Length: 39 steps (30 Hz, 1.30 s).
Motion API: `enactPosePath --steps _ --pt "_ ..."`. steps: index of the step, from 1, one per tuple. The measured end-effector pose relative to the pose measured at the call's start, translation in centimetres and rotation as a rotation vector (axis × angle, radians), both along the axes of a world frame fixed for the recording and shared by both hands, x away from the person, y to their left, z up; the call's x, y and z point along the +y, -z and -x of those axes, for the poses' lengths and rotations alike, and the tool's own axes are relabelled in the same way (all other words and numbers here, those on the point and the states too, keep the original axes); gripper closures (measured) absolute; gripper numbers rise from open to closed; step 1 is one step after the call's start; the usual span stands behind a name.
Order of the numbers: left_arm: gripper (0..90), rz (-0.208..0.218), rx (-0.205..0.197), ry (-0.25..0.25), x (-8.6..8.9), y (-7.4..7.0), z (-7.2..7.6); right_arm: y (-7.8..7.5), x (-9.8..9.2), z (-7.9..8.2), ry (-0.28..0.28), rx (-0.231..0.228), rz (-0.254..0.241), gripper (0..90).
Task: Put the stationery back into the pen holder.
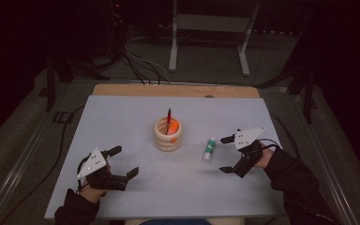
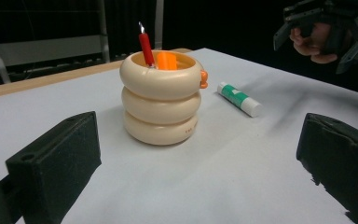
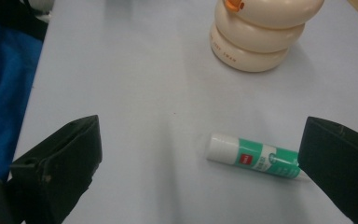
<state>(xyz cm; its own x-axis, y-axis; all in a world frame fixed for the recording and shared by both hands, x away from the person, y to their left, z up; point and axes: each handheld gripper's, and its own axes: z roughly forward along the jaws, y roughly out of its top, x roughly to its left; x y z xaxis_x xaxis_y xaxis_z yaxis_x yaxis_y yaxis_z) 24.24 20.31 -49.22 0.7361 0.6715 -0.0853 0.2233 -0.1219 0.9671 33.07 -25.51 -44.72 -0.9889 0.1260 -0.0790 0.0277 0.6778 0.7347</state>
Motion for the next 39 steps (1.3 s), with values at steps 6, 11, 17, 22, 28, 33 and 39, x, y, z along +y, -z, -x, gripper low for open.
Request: enactPosePath --steps 6,11,17,22,28,33,39 --pt "0.1 0.001 -0.001 0.003 0.1 0.1 0.1 -0.1 0.8 -0.5 -0.067 -0.042 0.027 2.9" --pt "0.2 0.003 -0.01 0.0 0.2 0.0 0.2 0.1 1.7 -1.2 -0.103 -0.035 0.101 2.9" --pt "0.1 0.001 -0.013 -0.002 0.3 0.0 0.3 0.4 2.6 -1.9 -0.142 -0.047 0.196 3.0" --pt "0.1 0.008 -0.011 -0.007 0.3 0.1 0.3 0.8 3.1 -2.7 -0.162 -0.043 0.281 4.3" --pt "0.2 0.01 -0.012 -0.012 0.3 0.1 0.3 0.9 3.4 -3.8 -0.176 -0.034 0.368 6.2" --pt "0.1 0.013 -0.009 -0.019 0.3 0.1 0.3 1.1 3.8 -4.3 -0.234 -0.071 0.38 7.7" --pt "0.1 0.01 0.006 -0.032 0.3 0.4 0.2 0.9 4.7 -4.3 -0.37 -0.117 0.41 11.3"
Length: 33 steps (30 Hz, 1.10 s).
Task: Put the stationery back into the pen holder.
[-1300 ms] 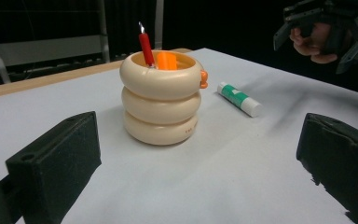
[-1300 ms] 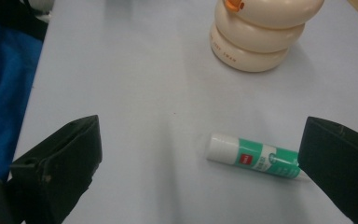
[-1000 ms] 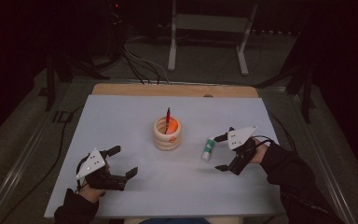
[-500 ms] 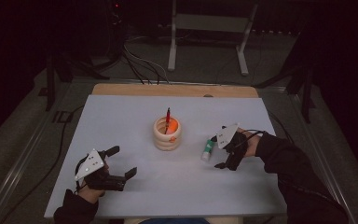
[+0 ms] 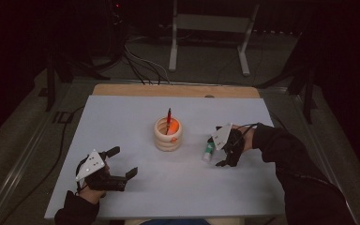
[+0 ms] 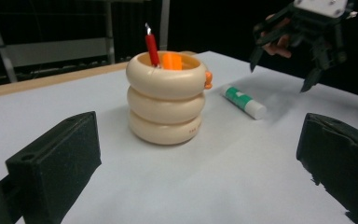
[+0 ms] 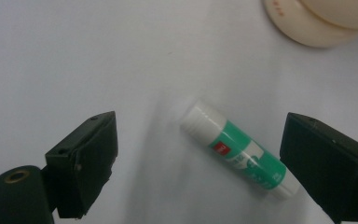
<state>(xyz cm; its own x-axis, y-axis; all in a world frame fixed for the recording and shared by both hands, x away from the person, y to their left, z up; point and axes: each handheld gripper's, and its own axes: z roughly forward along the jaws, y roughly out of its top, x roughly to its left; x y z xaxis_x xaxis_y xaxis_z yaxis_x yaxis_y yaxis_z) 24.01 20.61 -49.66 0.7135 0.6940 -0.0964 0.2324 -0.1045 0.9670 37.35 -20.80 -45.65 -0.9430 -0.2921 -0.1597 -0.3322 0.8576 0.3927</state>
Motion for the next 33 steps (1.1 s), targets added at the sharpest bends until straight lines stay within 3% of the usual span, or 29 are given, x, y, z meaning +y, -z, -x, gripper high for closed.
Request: enactPosePath --steps 8,13,17,21,25,33 --pt "0.2 0.0 0.009 -0.024 0.1 0.2 0.0 -0.5 1.5 -0.2 -0.12 -0.03 0.077 20.3" --pt "0.2 0.001 0.008 -0.03 0.1 0.2 0.1 -0.2 2.0 -0.2 -0.194 -0.077 0.133 23.3" --pt "0.2 0.002 0.008 -0.034 0.0 0.2 0.0 0.3 2.3 -0.1 -0.218 -0.114 0.189 26.9" --pt "0.1 0.002 0.005 -0.034 -0.1 0.2 0.1 0.4 2.3 -0.4 -0.237 -0.158 0.2 35.2" --pt "0.1 0.003 0.001 -0.036 0.0 0.1 0.1 0.9 2.1 -1.0 -0.306 -0.2 0.19 44.5" --pt "0.1 0.004 -0.003 -0.034 0.1 0.1 0.1 2.5 2.3 -2.0 -0.362 -0.258 0.229 51.0"
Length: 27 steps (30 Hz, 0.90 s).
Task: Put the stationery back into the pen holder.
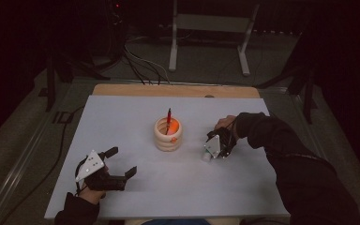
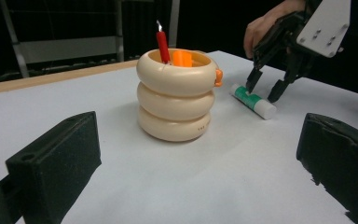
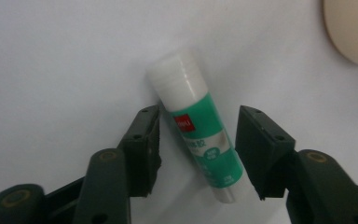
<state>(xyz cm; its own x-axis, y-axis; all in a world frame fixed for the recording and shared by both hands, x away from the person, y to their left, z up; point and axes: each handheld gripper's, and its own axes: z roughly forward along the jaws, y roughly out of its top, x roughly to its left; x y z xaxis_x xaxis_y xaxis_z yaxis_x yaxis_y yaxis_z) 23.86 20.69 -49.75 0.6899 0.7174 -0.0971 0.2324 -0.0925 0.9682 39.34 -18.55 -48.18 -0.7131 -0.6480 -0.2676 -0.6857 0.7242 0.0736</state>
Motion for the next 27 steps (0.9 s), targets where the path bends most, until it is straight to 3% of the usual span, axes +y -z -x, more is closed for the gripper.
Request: enactPosePath --steps 8,11,13,21,27 --pt "0.2 -0.002 -0.002 0.001 0.0 0.0 0.0 1.0 0.5 -0.7 -0.038 -0.003 0.047 57.8" --pt "0.2 -0.001 -0.002 0.002 0.1 0.0 0.0 1.0 0.6 -0.9 -0.025 0.009 0.07 65.6" --pt "0.1 -0.002 -0.002 0.003 0.1 0.1 0.0 0.9 0.4 -1.1 -0.013 0.001 0.064 65.9" --pt "0.2 -0.001 -0.004 0.006 0.0 0.0 0.0 -1.0 -0.1 -1.6 0.116 0.064 -0.075 66.2" --pt "0.2 -0.004 -0.005 0.004 0.1 0.0 0.0 -1.9 -0.6 -1.6 0.173 0.109 -0.166 66.2"
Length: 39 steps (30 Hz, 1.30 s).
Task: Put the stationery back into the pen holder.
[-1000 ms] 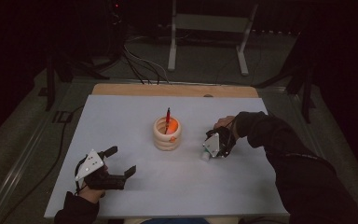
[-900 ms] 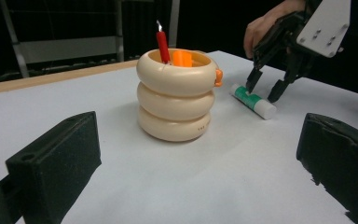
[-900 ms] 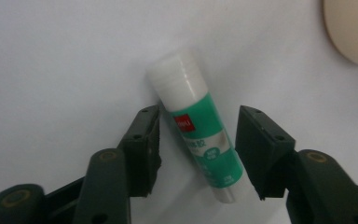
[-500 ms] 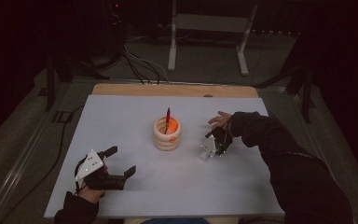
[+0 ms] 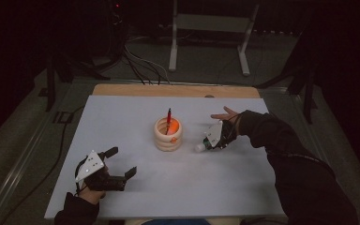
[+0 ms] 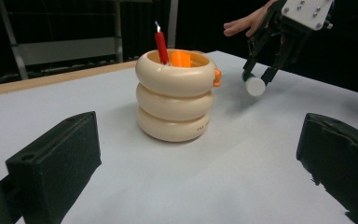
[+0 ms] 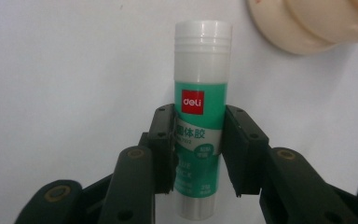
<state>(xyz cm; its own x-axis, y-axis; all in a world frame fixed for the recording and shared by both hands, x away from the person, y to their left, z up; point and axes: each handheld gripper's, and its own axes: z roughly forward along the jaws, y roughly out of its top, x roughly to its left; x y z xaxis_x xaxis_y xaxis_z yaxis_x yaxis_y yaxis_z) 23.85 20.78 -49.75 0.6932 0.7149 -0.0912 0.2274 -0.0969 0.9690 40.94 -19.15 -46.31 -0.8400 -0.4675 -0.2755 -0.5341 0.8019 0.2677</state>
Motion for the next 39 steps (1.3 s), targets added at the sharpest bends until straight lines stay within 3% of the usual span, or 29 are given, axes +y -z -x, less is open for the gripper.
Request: enactPosePath --steps 6,10,12,16,29,32,33,39 --pt "0.2 0.001 -0.001 0.003 0.0 0.0 -0.1 -0.6 -0.4 -0.1 0.093 0.055 -0.075 66.2" --pt "0.2 0.003 -0.002 0.006 0.0 0.0 -0.1 -1.0 -0.6 0.0 0.118 0.083 -0.108 66.2" --pt "0.1 0.0 -0.002 0.008 0.0 -0.1 -0.1 -1.2 -0.7 0.0 0.155 0.117 -0.121 66.2" --pt "0.2 0.002 -0.004 0.011 0.0 -0.1 -0.1 -1.5 -1.1 0.2 0.178 0.125 -0.161 66.3" --pt "0.2 0.007 -0.005 0.02 0.0 -0.1 -0.2 -3.3 -2.0 0.8 0.287 0.224 -0.311 66.3" --pt "0.2 0.004 -0.01 0.022 0.1 -0.2 -0.1 -3.6 -2.2 1.0 0.312 0.245 -0.382 66.2" --pt "0.2 0.004 -0.01 0.022 0.1 -0.2 -0.1 -3.6 -2.2 1.0 0.312 0.245 -0.382 66.2" --pt "0.2 0.008 -0.008 0.02 0.2 -0.2 -0.1 -4.5 -2.4 1.6 0.341 0.286 -0.554 66.2"
